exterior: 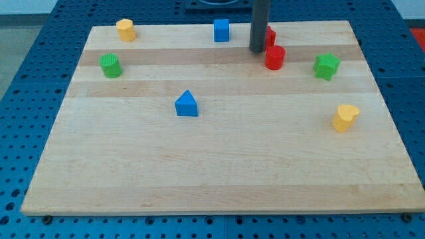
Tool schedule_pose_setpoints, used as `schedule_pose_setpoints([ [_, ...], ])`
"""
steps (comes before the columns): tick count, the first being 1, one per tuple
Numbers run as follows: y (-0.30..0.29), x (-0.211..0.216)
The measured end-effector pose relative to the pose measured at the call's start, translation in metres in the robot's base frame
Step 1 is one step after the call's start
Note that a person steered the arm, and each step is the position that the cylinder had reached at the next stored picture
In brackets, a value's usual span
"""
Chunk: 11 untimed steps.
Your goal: Push the red star above the green circle
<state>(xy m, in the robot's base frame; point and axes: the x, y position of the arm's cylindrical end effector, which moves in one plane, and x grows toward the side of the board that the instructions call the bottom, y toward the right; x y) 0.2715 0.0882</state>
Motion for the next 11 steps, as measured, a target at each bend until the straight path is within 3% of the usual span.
schedule_pose_setpoints([
  [3, -0.022, -0.017],
  [4, 0.035, -0.034],
  [5, 0.056, -0.034],
  [6, 0.003, -0.032],
  [7, -0.010, -0.046],
  [8, 0.013, -0.067],
  [11, 0.087, -0.062],
])
